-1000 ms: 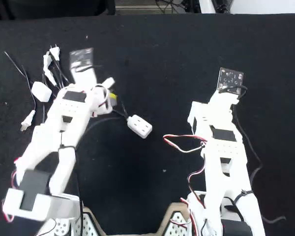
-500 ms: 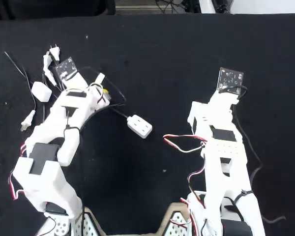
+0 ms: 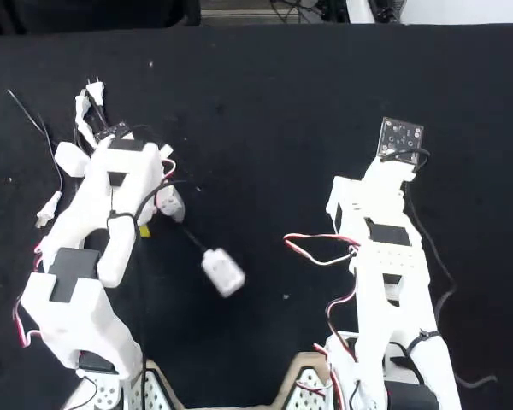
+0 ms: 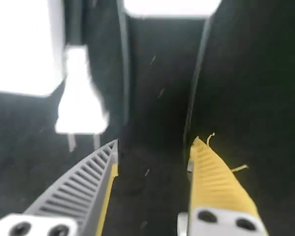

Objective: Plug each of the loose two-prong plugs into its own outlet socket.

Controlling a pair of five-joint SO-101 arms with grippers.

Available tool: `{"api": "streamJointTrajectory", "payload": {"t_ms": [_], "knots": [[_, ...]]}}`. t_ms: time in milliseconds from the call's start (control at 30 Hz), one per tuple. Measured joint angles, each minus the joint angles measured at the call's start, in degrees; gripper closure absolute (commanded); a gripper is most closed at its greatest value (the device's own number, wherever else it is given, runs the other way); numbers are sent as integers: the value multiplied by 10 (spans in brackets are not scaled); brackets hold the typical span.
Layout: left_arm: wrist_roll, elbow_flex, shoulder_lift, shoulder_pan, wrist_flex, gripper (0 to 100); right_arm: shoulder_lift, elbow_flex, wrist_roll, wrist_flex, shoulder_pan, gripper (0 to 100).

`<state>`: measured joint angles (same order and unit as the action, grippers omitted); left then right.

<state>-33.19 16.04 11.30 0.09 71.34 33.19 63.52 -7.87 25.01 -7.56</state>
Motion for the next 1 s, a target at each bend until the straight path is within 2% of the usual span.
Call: {"api": "streamJointTrajectory", "payload": {"t_ms": [133, 367, 467, 600, 667, 767, 867, 1000], "knots": [[35, -42, 0, -4, 91, 769, 0, 0, 0, 0, 0, 769], [125, -98, 0, -4, 146, 769, 0, 0, 0, 0, 0, 769], [224, -102, 4, -4, 196, 770, 0, 0, 0, 0, 0, 769], [432, -78, 4, 30, 235, 770, 0, 0, 0, 0, 0, 769], [467, -40, -6, 47, 217, 770, 0, 0, 0, 0, 0, 769], [478, 42, -59, 84, 147, 767, 0, 0, 0, 0, 0, 769], [460, 137, -133, 144, 62, 766, 0, 0, 0, 0, 0, 769], [422, 222, -191, 192, -33, 765, 0, 0, -1, 0, 0, 769]]}}
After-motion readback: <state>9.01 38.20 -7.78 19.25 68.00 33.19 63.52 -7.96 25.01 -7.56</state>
